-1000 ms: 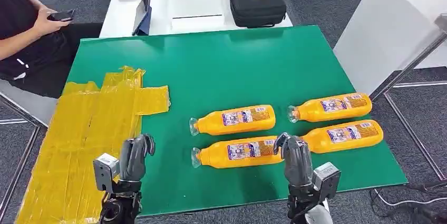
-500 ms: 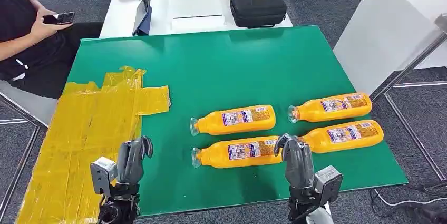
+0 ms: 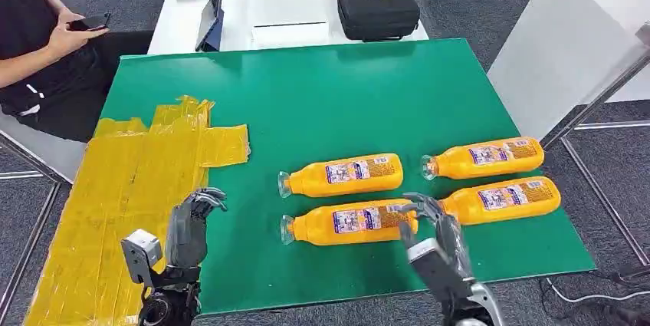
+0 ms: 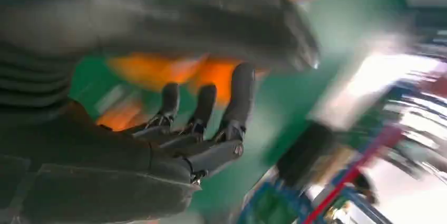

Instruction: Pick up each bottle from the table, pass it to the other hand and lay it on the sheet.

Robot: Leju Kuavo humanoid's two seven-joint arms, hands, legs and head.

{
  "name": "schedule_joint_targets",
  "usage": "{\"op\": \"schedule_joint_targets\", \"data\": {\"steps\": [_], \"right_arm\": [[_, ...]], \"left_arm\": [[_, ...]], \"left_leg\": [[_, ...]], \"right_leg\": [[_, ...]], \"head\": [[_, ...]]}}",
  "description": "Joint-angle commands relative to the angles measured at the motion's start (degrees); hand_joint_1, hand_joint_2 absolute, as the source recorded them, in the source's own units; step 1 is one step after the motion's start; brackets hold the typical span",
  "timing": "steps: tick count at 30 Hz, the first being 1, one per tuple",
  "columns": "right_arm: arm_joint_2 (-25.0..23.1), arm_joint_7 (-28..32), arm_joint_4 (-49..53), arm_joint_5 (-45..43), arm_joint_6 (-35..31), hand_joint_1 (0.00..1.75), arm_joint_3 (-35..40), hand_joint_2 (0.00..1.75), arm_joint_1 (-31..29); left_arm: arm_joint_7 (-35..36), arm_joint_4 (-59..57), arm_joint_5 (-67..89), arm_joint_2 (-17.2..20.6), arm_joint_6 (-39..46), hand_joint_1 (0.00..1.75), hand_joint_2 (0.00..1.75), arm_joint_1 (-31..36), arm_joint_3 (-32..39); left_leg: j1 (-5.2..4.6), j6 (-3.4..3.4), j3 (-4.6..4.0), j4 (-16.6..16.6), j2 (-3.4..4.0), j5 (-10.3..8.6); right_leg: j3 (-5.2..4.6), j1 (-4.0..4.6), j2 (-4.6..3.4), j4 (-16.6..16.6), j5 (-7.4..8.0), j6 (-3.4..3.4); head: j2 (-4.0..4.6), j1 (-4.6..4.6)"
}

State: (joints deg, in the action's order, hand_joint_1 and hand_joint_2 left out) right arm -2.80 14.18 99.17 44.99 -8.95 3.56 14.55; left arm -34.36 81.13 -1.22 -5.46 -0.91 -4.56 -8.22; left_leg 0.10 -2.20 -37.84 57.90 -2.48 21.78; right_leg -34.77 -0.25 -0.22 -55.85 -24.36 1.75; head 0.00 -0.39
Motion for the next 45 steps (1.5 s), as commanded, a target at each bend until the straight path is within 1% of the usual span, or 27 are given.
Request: {"op": "schedule_joint_targets", "data": {"steps": [1,3,5,6,7,9,10,12,14,15,16,18,20,21,27,28,29,30,34,37,38,39,41,42,43,44,45], "right_arm": [[-1.30,0.81,12.29,10.75,2.04,0.00,-18.75,1.75,7.06],[-1.87,1.56,13.22,11.14,2.53,0.00,-21.19,1.75,7.80],[-2.53,2.57,13.97,11.08,3.50,0.00,-24.72,1.75,7.94],[-3.01,3.12,14.39,11.47,4.49,0.00,-26.38,1.75,7.86],[-3.72,4.20,15.00,11.62,5.98,0.00,-28.80,1.75,7.84],[-3.73,4.74,15.59,11.89,7.78,0.00,-31.91,1.75,7.96],[-3.79,4.89,16.15,13.24,8.51,0.00,-33.95,1.75,7.94],[-5.00,6.74,17.61,16.08,10.41,0.00,-38.17,1.75,7.32],[-4.80,7.85,18.75,16.42,11.05,0.00,-40.40,1.75,7.34],[-4.45,8.17,18.83,16.52,11.26,0.00,-41.48,1.75,6.80],[-4.03,8.80,18.47,17.30,11.83,0.00,-43.09,1.75,5.47],[-3.75,9.27,18.10,17.51,12.61,0.00,-43.87,1.75,4.48],[-3.27,9.37,17.51,17.90,12.96,0.00,-43.95,1.75,3.70],[-2.35,9.06,16.72,19.08,13.31,0.00,-44.07,1.75,3.00],[-2.35,9.06,16.72,19.08,13.31,0.00,-44.07,1.75,3.00],[-1.92,8.96,16.29,19.31,13.40,0.00,-44.21,1.75,2.72],[-0.62,8.02,15.26,21.02,13.33,0.00,-44.52,1.75,2.31],[10.39,5.43,-2.59,22.65,15.02,0.00,-47.24,1.75,-4.54],[10.26,4.48,-5.96,24.25,14.11,0.00,-47.28,1.75,-5.16],[13.48,3.54,-11.72,24.47,13.44,0.00,-47.52,1.75,-7.05],[14.65,3.46,-13.11,24.32,13.38,0.00,-47.69,1.75,-7.60],[15.29,3.58,-14.16,24.10,13.24,0.00,-47.65,1.75,-8.07],[15.52,3.64,-14.50,24.04,13.17,0.00,-47.70,1.75,-8.19],[15.52,3.64,-14.50,24.04,13.17,0.00,-47.70,1.75,-8.19],[15.52,3.64,-14.50,24.04,13.17,0.00,-47.70,1.75,-8.19],[15.52,3.37,-14.37,24.14,13.07,0.00,-47.56,1.75,-8.13],[16.39,2.27,-15.70,24.64,12.80,0.00,-47.61,1.75,-8.82]], "left_arm": [[0.56,-3.65,0.57,-2.42,-1.94,0.00,0.00,1.96,3.23],[0.59,-3.96,0.46,-2.30,-1.80,0.00,0.00,1.86,3.53],[0.49,-3.88,0.21,-2.39,-1.95,0.00,0.00,1.56,4.03],[0.44,-3.95,0.15,-2.46,-2.11,0.00,0.00,1.55,4.20],[0.44,-4.04,0.15,-2.56,-2.30,0.00,0.00,1.61,4.29],[0.44,-4.06,0.15,-2.72,-2.42,0.00,0.00,1.67,4.38],[0.47,-3.88,0.16,-2.77,-2.46,0.00,0.00,1.59,4.37],[0.63,-3.56,0.13,-2.58,-2.46,0.00,0.00,1.39,4.29],[0.63,-2.95,-0.10,-2.47,-2.17,0.00,0.00,0.69,4.74],[0.61,-2.50,-0.15,-2.47,-2.11,0.00,0.00,0.20,4.96],[0.61,-2.14,-0.21,-2.60,-2.14,0.00,0.00,-0.15,5.19],[0.68,-2.17,-0.20,-2.73,-2.21,0.00,0.00,-0.16,5.19],[0.68,-2.34,-0.20,-2.87,-2.19,0.00,0.00,0.04,5.17],[0.76,-2.63,-0.17,-2.93,-2.36,0.00,0.00,0.27,4.96],[0.76,-2.63,-0.17,-2.93,-2.36,0.00,0.00,0.27,4.96],[0.77,-2.74,-0.16,-2.97,-2.37,0.00,0.00,0.37,4.91],[0.83,-3.02,-0.15,-2.96,-2.59,0.00,0.00,0.63,4.69],[1.08,-3.83,-0.69,-3.11,-3.09,0.00,0.00,1.65,3.34],[1.06,-2.80,-0.67,-3.25,-3.19,0.00,0.00,0.79,2.72],[1.46,-2.51,-0.56,-3.04,-3.43,0.00,0.00,0.78,2.07],[1.60,-2.70,-0.57,-3.07,-3.46,0.00,0.00,1.15,1.99],[1.65,-2.98,-0.57,-3.05,-3.47,0.00,0.00,1.43,1.96],[1.67,-3.12,-0.57,-3.05,-3.46,0.00,0.00,1.58,1.96],[1.67,-3.12,-0.57,-3.05,-3.46,0.00,0.00,1.58,1.96],[1.67,-3.12,-0.57,-3.05,-3.46,0.00,0.00,1.58,1.96],[1.68,-3.24,-0.57,-2.96,-3.47,0.00,0.00,1.69,1.94],[1.87,-3.60,-0.60,-2.94,-3.55,0.00,0.00,2.04,1.80]], "left_leg": [[-0.11,0.06,0.22,0.02,0.06,0.15],[-0.08,0.05,0.11,-0.01,0.11,0.11],[-0.08,0.14,0.43,0.04,0.19,0.27],[-0.08,0.07,0.14,-0.02,0.12,0.10],[-0.08,0.11,0.32,0.00,0.15,0.18],[-0.08,0.05,0.14,-0.02,0.16,0.10],[-0.07,0.09,0.29,0.01,0.18,0.18],[-0.06,0.05,0.19,-0.01,0.18,0.12],[-0.08,0.06,0.26,0.03,0.19,0.17],[-0.08,0.04,0.19,-0.01,0.23,0.13],[-0.08,0.08,0.36,0.03,0.29,0.23],[-0.06,0.05,0.20,0.00,0.36,0.15],[-0.07,0.10,0.47,0.04,0.47,0.29],[-0.06,0.10,0.38,0.03,0.41,0.24],[-0.06,0.08,0.29,0.00,0.39,0.18],[-0.07,0.09,0.36,0.01,0.42,0.21],[-0.04,0.05,0.17,-0.01,0.34,0.12],[-0.05,0.06,0.31,0.01,0.43,0.17],[-0.06,-0.01,0.26,-0.06,0.36,0.08],[-0.10,0.05,0.56,-0.05,0.51,0.21],[-0.12,-0.02,0.26,-0.04,0.38,0.08],[-0.12,0.00,0.38,-0.04,0.45,0.13],[-0.11,-0.03,0.22,-0.02,0.40,0.08],[-0.13,0.04,0.58,0.01,0.58,0.25],[-0.12,-0.01,0.28,-0.02,0.39,0.10],[-0.12,0.02,0.44,-0.01,0.42,0.16],[-0.11,0.02,0.36,-0.01,0.43,0.14]], "right_leg": [[0.32,-0.07,0.16,-0.04,-0.20,0.02],[0.16,-0.08,0.08,0.00,-0.08,0.01],[0.51,-0.05,0.16,-0.03,-0.26,-0.04],[0.18,-0.07,0.13,0.01,-0.09,-0.01],[0.34,-0.06,0.16,-0.01,-0.18,-0.03],[0.14,-0.06,0.09,0.01,-0.07,0.00],[0.32,-0.04,0.13,0.01,-0.16,-0.02],[0.17,-0.04,0.10,0.02,-0.08,0.01],[0.26,-0.05,0.12,-0.02,-0.15,0.01],[0.17,-0.05,0.05,0.01,-0.09,0.01],[0.35,-0.04,0.06,-0.01,-0.18,0.00],[0.18,-0.03,-0.08,0.03,-0.05,0.01],[0.47,-0.02,-0.08,0.02,-0.18,-0.01],[0.39,-0.02,-0.05,0.02,-0.14,-0.01],[0.29,-0.03,-0.07,0.03,-0.08,0.00],[0.36,-0.03,-0.07,0.03,-0.11,-0.01],[0.15,-0.02,-0.07,0.05,-0.02,0.00],[0.33,-0.02,-0.10,0.07,-0.05,0.01],[0.31,-0.03,-0.09,0.16,0.05,0.04],[0.61,-0.05,-0.13,0.20,-0.05,0.03],[0.29,-0.08,-0.12,0.14,0.05,0.06],[0.43,-0.08,-0.13,0.17,0.02,0.06],[0.26,-0.07,-0.12,0.13,0.06,0.06],[0.64,-0.06,-0.14,0.15,-0.08,0.05],[0.33,-0.08,-0.06,0.13,0.03,0.06],[0.50,-0.07,-0.03,0.14,-0.04,0.05],[0.41,-0.07,-0.08,0.13,-0.01,0.04]], "head": [[0.00,-0.04],[0.00,-0.02],[0.00,-0.04],[0.00,-0.04],[0.00,-0.04],[0.00,-0.07],[0.00,-0.04],[0.00,-0.04],[0.00,-0.04],[0.00,-0.02],[0.00,-0.04],[0.00,-0.04],[0.00,-0.04],[0.00,-0.04],[0.00,-0.04],[0.00,-0.04],[0.00,-0.04],[0.00,-0.02],[0.00,-0.04],[0.00,-0.04],[0.00,-0.07],[0.00,-0.07],[0.00,-0.09],[0.00,-0.07],[0.00,-0.04],[0.00,-0.04],[0.00,-0.07]]}}
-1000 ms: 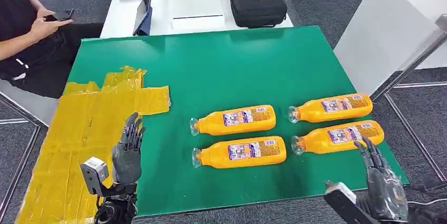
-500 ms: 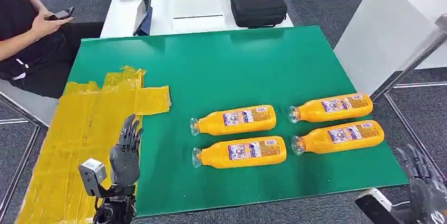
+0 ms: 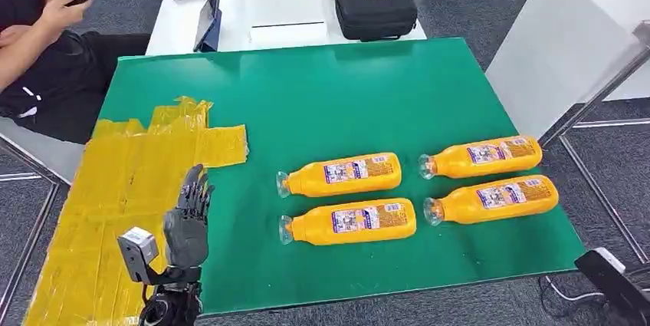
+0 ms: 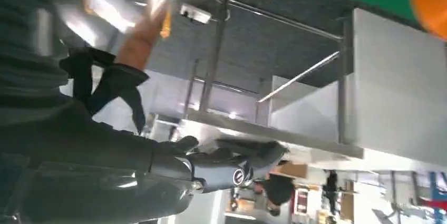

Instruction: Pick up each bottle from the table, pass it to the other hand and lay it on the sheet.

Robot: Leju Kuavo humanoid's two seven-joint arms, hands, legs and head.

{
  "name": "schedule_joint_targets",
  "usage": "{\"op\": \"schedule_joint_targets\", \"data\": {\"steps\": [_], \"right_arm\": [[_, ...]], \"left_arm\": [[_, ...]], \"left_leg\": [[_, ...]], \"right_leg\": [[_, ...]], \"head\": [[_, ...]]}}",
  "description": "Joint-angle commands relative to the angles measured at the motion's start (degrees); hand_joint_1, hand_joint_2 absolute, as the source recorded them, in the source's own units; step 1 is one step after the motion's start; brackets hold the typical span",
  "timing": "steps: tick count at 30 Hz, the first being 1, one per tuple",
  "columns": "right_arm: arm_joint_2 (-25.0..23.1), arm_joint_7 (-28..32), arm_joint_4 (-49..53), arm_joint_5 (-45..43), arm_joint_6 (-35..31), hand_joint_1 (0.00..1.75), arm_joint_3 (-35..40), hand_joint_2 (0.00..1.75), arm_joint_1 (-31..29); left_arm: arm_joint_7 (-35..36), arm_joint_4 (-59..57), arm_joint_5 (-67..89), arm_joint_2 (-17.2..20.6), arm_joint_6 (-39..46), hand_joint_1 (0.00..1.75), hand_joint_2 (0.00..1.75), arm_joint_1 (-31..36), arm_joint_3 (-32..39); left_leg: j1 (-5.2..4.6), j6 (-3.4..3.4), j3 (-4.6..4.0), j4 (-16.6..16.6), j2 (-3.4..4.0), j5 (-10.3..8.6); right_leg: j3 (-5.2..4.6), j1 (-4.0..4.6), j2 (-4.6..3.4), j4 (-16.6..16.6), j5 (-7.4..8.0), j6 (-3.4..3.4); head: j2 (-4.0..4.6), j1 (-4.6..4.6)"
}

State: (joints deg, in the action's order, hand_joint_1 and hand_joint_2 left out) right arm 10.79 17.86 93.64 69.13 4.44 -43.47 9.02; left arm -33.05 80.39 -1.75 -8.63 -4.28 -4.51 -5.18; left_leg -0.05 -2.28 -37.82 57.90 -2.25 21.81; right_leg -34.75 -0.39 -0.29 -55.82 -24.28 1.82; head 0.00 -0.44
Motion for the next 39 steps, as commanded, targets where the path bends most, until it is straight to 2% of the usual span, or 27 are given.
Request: {"op": "schedule_joint_targets", "data": {"steps": [1,6,9,10,12,16,20,23,27,30,32,34,35,36,39], "right_arm": [[3.42,-1.68,-11.37,0.72,-0.84,0.00,-0.70,1.75,-3.69],[3.14,-0.50,-11.71,1.65,-3.68,0.00,-0.58,1.75,-2.76],[3.16,-0.50,-11.63,1.65,-3.68,0.00,-0.50,1.75,-2.91],[3.16,-0.50,-11.63,1.65,-3.68,0.00,-0.50,1.75,-2.91],[3.16,-0.50,-11.63,1.65,-3.68,0.00,-0.50,1.75,-2.91],[3.78,0.31,-11.18,1.46,-6.13,0.00,1.24,1.75,-3.68],[7.01,-1.95,-13.48,-0.33,-8.82,0.00,8.61,1.75,-5.90],[13.60,-4.09,-19.97,-3.13,-9.76,0.00,16.55,1.75,-9.67],[18.23,-5.74,-29.78,-5.34,-11.20,0.00,27.66,1.75,-20.30],[18.54,-5.92,-31.65,-5.54,-11.91,0.00,31.06,1.75,-23.34],[18.85,-6.33,-31.10,-6.08,-12.33,0.00,31.50,1.75,-22.56],[19.18,-6.58,-30.66,-6.66,-12.58,0.00,31.66,1.75,-21.82],[19.18,-6.58,-30.66,-6.66,-12.58,0.00,31.66,1.75,-21.82],[18.60,-5.76,-29.67,-6.76,-13.50,0.00,32.48,1.75,-22.09],[18.63,-7.14,-29.28,-5.20,-12.08,0.00,34.55,1.75,-23.33]], "left_arm": [[0.57,-3.18,-0.08,0.27,-0.18,0.00,0.00,2.22,-1.39],[0.30,-5.44,-0.12,0.49,-0.40,0.00,0.00,2.84,-2.93],[0.33,-5.44,-0.11,0.46,-0.41,0.00,0.00,2.95,-2.97],[0.33,-5.44,-0.11,0.46,-0.41,0.00,0.00,2.95,-2.97],[0.33,-5.44,-0.11,0.46,-0.41,0.00,0.00,2.95,-2.97],[0.34,-6.72,-0.08,0.55,-0.60,0.00,0.00,4.12,-3.73],[0.08,-9.07,-0.49,0.89,-0.63,0.00,0.00,5.79,-4.99],[-0.36,-10.13,-1.06,0.98,-0.32,0.00,0.00,6.57,-5.76],[-0.52,-11.96,-2.27,1.18,0.50,0.00,0.00,8.11,-6.14],[-0.63,-11.93,-2.75,1.43,0.91,0.00,0.00,7.87,-6.03],[-0.63,-11.76,-2.79,1.50,0.96,0.00,0.00,7.71,-6.07],[-0.63,-11.67,-2.79,1.51,1.02,0.00,0.00,7.66,-6.12],[-0.63,-11.67,-2.79,1.51,1.02,0.00,0.00,7.66,-6.12],[-0.76,-11.38,-3.17,1.49,1.20,0.00,0.00,7.02,-5.84],[-0.93,-11.34,-3.33,1.57,0.90,0.00,0.00,6.86,-6.02]], "left_leg": [[0.03,0.09,0.28,-0.03,0.16,0.09],[0.01,0.11,0.41,-0.06,0.13,0.12],[0.02,0.07,0.20,-0.05,0.11,0.05],[0.01,0.15,0.55,-0.04,0.26,0.20],[0.00,0.06,0.18,-0.06,0.12,0.05],[0.01,0.09,0.30,-0.04,0.17,0.11],[-0.01,0.05,0.20,-0.05,0.31,0.06],[-0.02,0.07,0.33,-0.03,0.53,0.12],[-0.05,-0.09,0.20,-0.04,0.59,-0.03],[-0.06,-0.06,0.36,-0.03,0.82,0.01],[-0.05,-0.14,0.18,-0.04,0.35,-0.12],[-0.06,-0.18,0.24,-0.04,0.19,-0.18],[-0.06,-0.07,0.53,-0.04,0.33,-0.06],[-0.06,-0.21,0.28,-0.03,0.09,-0.17],[-0.06,-0.25,0.14,-0.01,0.14,-0.16]], "right_leg": [[0.33,0.05,0.01,0.11,-0.06,-0.03],[0.48,0.04,0.07,0.14,-0.11,-0.03],[0.24,0.04,0.00,0.10,-0.03,-0.03],[0.61,0.06,0.00,0.12,-0.17,-0.06],[0.21,0.02,0.01,0.08,-0.03,-0.02],[0.34,0.04,0.01,0.09,-0.07,-0.04],[0.19,0.01,-0.18,0.08,0.03,-0.02],[0.33,0.02,-0.34,0.09,0.03,-0.01],[0.19,-0.01,-0.46,0.10,0.21,0.12],[0.31,-0.01,-0.63,0.12,0.24,0.14],[0.20,-0.01,-0.25,0.09,0.23,0.20],[0.29,-0.02,-0.09,0.09,0.18,0.20],[0.60,0.00,-0.08,0.11,0.06,0.14],[0.38,-0.01,0.01,0.09,0.13,0.19],[0.27,-0.01,-0.09,0.06,0.17,0.22]], "head": [[0.00,-0.02],[0.00,-0.02],[0.00,-0.02],[0.00,-0.02],[0.00,-0.04],[0.00,0.00],[0.00,-0.02],[0.00,-0.02],[0.00,-0.02],[0.00,-0.02],[0.00,-0.04],[0.00,-0.02],[0.00,-0.02],[0.00,-0.04],[0.00,-0.02]]}}
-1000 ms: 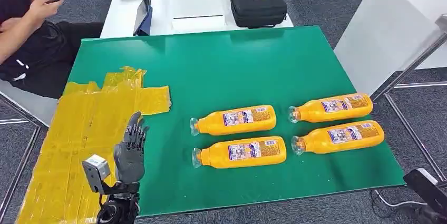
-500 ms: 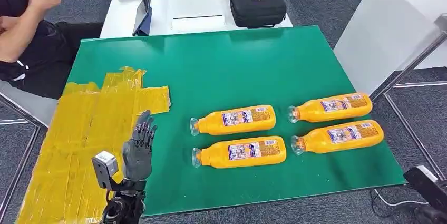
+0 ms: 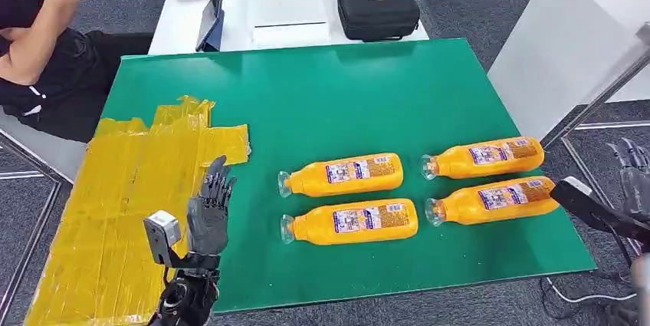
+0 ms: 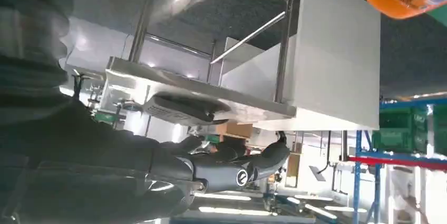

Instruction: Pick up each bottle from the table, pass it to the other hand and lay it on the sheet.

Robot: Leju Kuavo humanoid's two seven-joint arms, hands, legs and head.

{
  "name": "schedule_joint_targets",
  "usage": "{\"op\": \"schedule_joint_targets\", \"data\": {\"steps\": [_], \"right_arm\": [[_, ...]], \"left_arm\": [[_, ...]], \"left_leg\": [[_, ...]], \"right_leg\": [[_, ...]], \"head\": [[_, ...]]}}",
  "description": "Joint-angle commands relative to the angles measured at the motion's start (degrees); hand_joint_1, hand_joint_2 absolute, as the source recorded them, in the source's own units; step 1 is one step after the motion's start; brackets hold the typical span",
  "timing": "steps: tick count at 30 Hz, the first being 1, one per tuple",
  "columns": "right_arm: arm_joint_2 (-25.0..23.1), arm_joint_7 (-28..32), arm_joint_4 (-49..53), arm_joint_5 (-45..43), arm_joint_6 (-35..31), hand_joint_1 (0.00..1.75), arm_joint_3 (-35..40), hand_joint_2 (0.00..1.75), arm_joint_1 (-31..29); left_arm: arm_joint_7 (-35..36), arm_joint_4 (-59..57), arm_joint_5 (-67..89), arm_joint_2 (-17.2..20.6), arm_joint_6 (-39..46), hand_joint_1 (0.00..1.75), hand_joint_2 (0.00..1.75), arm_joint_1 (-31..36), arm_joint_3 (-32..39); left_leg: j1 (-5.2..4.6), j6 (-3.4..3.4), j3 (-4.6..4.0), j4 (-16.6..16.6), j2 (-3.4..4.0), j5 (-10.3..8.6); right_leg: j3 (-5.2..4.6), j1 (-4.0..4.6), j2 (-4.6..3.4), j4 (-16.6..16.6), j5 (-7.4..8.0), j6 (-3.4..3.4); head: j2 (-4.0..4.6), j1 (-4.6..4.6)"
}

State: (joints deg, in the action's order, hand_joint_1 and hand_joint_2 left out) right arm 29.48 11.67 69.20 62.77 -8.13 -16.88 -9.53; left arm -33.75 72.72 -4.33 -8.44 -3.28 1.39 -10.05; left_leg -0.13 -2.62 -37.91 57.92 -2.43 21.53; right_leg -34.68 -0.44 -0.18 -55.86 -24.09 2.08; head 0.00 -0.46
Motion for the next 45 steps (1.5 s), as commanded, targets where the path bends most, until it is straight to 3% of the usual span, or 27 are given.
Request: {"op": "schedule_joint_targets", "data": {"steps": [1,10,33,45], "right_arm": [[-0.11,-1.09,-4.88,1.24,0.59,0.00,8.09,1.75,-5.03],[-0.89,0.08,-10.01,1.60,2.89,0.00,13.92,1.75,-8.76],[-0.95,0.01,-10.02,1.64,2.86,0.00,14.01,1.75,-8.68],[0.17,2.73,-10.09,-0.14,6.11,0.00,16.53,1.75,-7.56]], "left_arm": [[-0.22,-3.65,-0.74,1.34,-0.09,0.00,0.00,1.14,-1.14],[-0.43,-3.87,-1.02,1.60,-0.08,0.00,0.00,1.30,-1.03],[-0.43,-3.86,-1.02,1.62,-0.07,0.00,0.00,1.39,-0.99],[-0.54,-3.86,-1.27,1.82,-0.05,0.00,0.00,1.09,-0.58]], "left_leg": [[0.00,0.13,0.40,-0.03,0.56,0.21],[0.03,0.15,0.30,-0.04,0.52,0.15],[0.00,0.10,0.17,-0.03,0.35,0.11],[0.00,0.17,0.35,0.00,0.43,0.19]], "right_leg": [[0.34,0.04,-0.35,0.09,-0.07,-0.06],[0.25,0.06,-0.28,0.13,0.00,-0.05],[0.14,0.02,-0.15,0.06,-0.02,-0.03],[0.32,0.03,-0.14,0.04,-0.10,-0.06]], "head": [[0.00,-0.02],[0.00,0.00],[0.00,-0.02],[0.00,-0.02]]}}
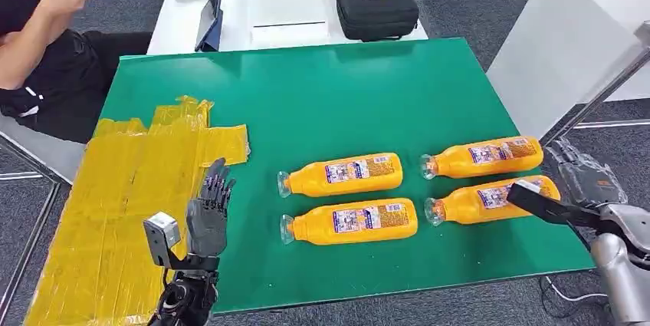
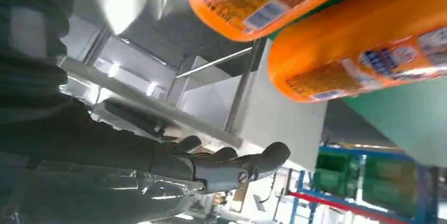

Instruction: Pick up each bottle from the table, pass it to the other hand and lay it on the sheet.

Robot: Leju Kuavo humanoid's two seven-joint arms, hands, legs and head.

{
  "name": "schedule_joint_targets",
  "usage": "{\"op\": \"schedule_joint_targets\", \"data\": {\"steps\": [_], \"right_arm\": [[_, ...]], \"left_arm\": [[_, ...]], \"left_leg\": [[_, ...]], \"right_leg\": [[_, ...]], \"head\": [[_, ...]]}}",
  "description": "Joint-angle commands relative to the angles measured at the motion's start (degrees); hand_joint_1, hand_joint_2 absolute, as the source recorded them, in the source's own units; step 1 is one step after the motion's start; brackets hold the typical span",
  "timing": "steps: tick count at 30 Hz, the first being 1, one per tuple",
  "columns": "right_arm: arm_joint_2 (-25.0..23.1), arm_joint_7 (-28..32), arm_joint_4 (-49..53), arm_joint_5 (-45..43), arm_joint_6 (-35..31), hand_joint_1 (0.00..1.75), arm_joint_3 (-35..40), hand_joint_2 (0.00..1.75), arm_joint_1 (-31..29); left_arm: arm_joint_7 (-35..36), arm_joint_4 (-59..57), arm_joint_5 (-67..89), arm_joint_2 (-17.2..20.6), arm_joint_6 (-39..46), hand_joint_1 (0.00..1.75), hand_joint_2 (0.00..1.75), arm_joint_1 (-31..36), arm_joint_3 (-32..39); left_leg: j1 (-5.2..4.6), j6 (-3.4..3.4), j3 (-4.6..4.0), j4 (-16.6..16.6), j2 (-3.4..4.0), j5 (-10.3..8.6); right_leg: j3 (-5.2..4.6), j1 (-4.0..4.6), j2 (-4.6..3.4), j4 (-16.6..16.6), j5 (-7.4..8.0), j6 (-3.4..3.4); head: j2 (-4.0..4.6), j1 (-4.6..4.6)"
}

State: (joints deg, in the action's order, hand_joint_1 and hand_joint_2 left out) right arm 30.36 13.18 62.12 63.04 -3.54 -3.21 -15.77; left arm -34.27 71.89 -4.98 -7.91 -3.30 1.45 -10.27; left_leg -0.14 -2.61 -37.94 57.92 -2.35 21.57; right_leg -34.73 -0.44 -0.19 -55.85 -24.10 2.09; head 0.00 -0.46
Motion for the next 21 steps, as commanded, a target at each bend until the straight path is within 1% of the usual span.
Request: {"op": "schedule_joint_targets", "data": {"steps": [1,3,5,6,7,8,9,10,11,12,13,14,15,16,17,18,19,20,21], "right_arm": [[-0.94,1.57,-3.42,-0.36,1.75,0.00,3.57,1.75,-1.39],[-1.33,1.84,-4.60,-0.33,2.26,0.00,4.95,1.75,-2.14],[-2.16,2.01,-6.36,-0.07,2.98,0.00,6.59,1.75,-3.73],[-2.49,2.21,-8.29,0.32,3.15,0.00,7.87,1.75,-4.99],[-2.88,2.16,-8.86,0.27,3.38,0.00,8.18,1.75,-5.42],[-3.27,2.20,-10.57,0.74,3.12,0.00,9.17,1.75,-6.41],[-3.65,2.14,-10.95,0.76,3.21,0.00,9.44,1.75,-6.37],[-3.43,2.74,-12.46,0.31,4.21,0.00,10.32,1.75,-6.34],[-3.91,3.84,-15.87,-0.74,3.91,0.00,10.95,1.75,-6.26],[-4.51,4.73,-19.45,-0.80,1.32,0.00,11.81,1.75,-6.58],[-4.95,5.42,-22.40,-0.91,0.05,0.00,12.59,1.75,-7.38],[-5.00,5.38,-22.68,-0.91,0.19,0.00,12.68,1.75,-7.44],[-5.16,5.92,-24.40,-0.90,-0.21,0.00,13.34,1.75,-8.25],[-5.30,5.90,-25.94,-1.06,0.20,0.00,13.71,1.75,-8.93],[-5.26,5.90,-26.08,-1.11,0.21,0.00,13.69,1.75,-8.86],[-5.26,6.14,-27.02,-1.49,0.33,0.00,13.89,1.75,-9.00],[-5.18,6.08,-27.18,-1.47,0.31,0.00,13.91,1.75,-8.82],[-5.48,6.16,-27.95,-1.61,0.46,0.00,14.27,1.75,-8.84],[-5.77,6.21,-28.57,-1.80,0.60,0.00,14.51,1.75,-8.65]], "left_arm": [[-0.04,-2.76,-0.62,1.33,-0.01,0.00,0.00,0.77,-0.36],[0.00,-2.44,-0.60,1.36,0.03,0.00,0.00,0.59,-0.36],[-0.01,-2.54,-0.62,1.25,0.09,0.00,0.00,1.00,-0.31],[-0.03,-2.75,-0.54,1.19,0.08,0.00,0.00,1.28,-0.28],[0.00,-2.76,-0.59,1.13,0.14,0.00,0.00,1.39,-0.19],[0.10,-2.82,-0.65,1.08,0.26,0.00,0.00,1.53,-0.08],[0.18,-2.76,-0.72,1.12,0.31,0.00,0.00,1.63,0.02],[0.55,-2.62,-0.83,1.30,0.43,0.00,0.00,1.43,-0.04],[0.55,-2.83,-0.84,1.53,0.46,0.00,0.00,1.01,-0.39],[0.44,-3.22,-1.00,1.54,0.65,0.00,0.00,0.86,-0.52],[0.34,-3.49,-1.06,1.57,0.76,0.00,0.00,0.88,-0.68],[0.32,-3.52,-1.07,1.52,0.77,0.00,0.00,0.85,-0.70],[0.32,-3.62,-1.07,1.52,0.78,0.00,0.00,0.88,-0.79],[0.35,-3.64,-1.04,1.38,0.77,0.00,0.00,1.02,-0.93],[0.35,-3.60,-1.05,1.30,0.80,0.00,0.00,1.15,-0.95],[0.34,-3.96,-1.05,1.21,0.86,0.00,0.00,1.56,-1.04],[0.35,-3.96,-1.04,1.18,0.84,0.00,0.00,1.71,-1.07],[0.35,-4.59,-1.04,1.21,0.88,0.00,0.00,2.17,-1.13],[0.34,-4.88,-1.04,1.25,0.92,0.00,0.00,2.47,-1.18]], "left_leg": [[0.01,0.11,0.27,-0.04,0.23,0.09],[0.02,0.17,0.47,-0.02,0.40,0.18],[0.03,0.09,0.19,-0.04,0.28,0.06],[0.02,0.14,0.37,-0.03,0.43,0.13],[0.04,0.09,0.22,-0.03,0.33,0.07],[0.05,0.14,0.35,-0.02,0.46,0.13],[0.03,0.11,0.28,-0.04,0.39,0.08],[0.03,0.14,0.37,-0.03,0.50,0.12],[0.06,0.12,0.27,-0.03,0.38,0.08],[0.04,0.16,0.42,-0.03,0.49,0.14],[0.08,0.13,0.39,-0.08,0.33,0.09],[0.09,0.09,0.30,-0.07,0.23,0.05],[0.09,0.14,0.49,-0.10,0.34,0.11],[0.08,0.11,0.34,-0.08,0.28,0.08],[0.07,0.15,0.45,-0.06,0.39,0.14],[0.04,0.11,0.32,-0.05,0.29,0.09],[0.03,0.14,0.42,-0.04,0.38,0.14],[0.03,0.09,0.22,-0.03,0.21,0.07],[0.06,0.14,0.41,-0.04,0.32,0.14]], "right_leg": [[0.27,0.04,-0.08,0.08,-0.05,-0.05],[0.45,0.06,-0.17,0.10,-0.10,-0.08],[0.18,0.05,-0.16,0.09,0.01,-0.04],[0.33,0.05,-0.23,0.09,-0.04,-0.07],[0.19,0.06,-0.20,0.09,0.02,-0.05],[0.33,0.08,-0.26,0.11,-0.01,-0.07],[0.24,0.05,-0.23,0.09,0.01,-0.06],[0.32,0.06,-0.31,0.10,0.00,-0.07],[0.25,0.09,-0.23,0.11,0.02,-0.06],[0.38,0.08,-0.27,0.11,-0.03,-0.08],[0.39,0.11,-0.16,0.19,0.00,-0.06],[0.30,0.10,-0.11,0.17,0.02,-0.05],[0.50,0.12,-0.15,0.22,-0.02,-0.07],[0.34,0.10,-0.15,0.18,0.00,-0.05],[0.43,0.10,-0.20,0.16,-0.04,-0.07],[0.32,0.07,-0.14,0.12,-0.02,-0.05],[0.41,0.06,-0.18,0.11,-0.06,-0.06],[0.24,0.05,-0.10,0.08,-0.02,-0.04],[0.43,0.09,-0.13,0.13,-0.06,-0.07]], "head": [[0.00,0.00],[0.00,-0.02],[0.00,0.00],[0.00,-0.02],[0.00,0.00],[0.00,0.00],[0.00,-0.02],[0.00,0.00],[0.00,0.00],[0.00,0.00],[0.00,-0.02],[0.00,0.00],[0.00,0.00],[0.00,0.00],[0.00,-0.02],[0.00,0.00],[0.00,0.00],[0.00,-0.02],[0.00,-0.02]]}}
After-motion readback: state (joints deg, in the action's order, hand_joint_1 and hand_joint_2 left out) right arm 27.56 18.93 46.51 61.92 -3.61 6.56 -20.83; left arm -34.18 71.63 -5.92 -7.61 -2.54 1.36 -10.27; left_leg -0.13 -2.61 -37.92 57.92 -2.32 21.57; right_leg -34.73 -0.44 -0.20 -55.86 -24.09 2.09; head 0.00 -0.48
